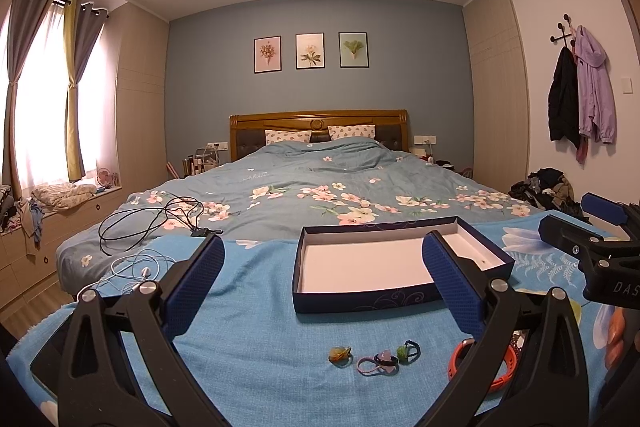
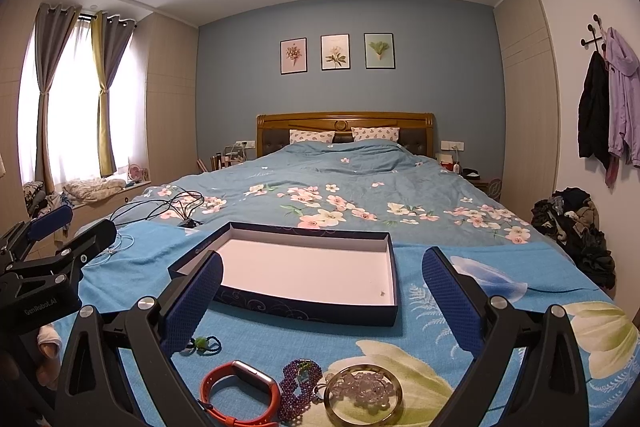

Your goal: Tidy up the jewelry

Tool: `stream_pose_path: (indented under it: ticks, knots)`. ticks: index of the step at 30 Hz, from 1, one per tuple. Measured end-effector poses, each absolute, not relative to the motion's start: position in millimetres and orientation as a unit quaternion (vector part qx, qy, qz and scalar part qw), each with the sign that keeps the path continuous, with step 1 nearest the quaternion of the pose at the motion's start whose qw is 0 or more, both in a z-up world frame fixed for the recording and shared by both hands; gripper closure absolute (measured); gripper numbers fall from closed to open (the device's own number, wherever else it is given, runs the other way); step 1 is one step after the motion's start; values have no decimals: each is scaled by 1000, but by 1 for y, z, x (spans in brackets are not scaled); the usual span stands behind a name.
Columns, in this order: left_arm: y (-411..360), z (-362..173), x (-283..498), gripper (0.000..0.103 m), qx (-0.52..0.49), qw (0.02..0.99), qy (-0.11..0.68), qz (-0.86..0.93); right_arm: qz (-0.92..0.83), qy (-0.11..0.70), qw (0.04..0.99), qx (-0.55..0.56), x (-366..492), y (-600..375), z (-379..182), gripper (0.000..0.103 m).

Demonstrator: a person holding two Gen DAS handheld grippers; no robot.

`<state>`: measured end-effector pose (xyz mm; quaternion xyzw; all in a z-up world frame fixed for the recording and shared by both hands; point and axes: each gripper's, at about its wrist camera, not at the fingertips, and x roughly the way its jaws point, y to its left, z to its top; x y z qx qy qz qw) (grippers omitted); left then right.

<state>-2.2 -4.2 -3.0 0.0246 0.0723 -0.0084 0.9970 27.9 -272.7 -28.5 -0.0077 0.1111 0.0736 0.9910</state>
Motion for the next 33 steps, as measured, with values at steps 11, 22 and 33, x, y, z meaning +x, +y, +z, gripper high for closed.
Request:
stream_pose_path:
  ticks: [11, 22, 33]
  knots:
    - [-5, -3, -1, 6, 24, 997, 76, -10, 75, 112, 991, -7, 28, -274, -28, 7]
    - [-6, -4, -1, 6, 25, 997, 77, -11, 77, 116, 990, -7, 30, -275, -29, 7]
    - [-9, -14, 7, 6, 33, 992, 112, -47, 91, 167, 981, -19, 42, -278, -40, 7]
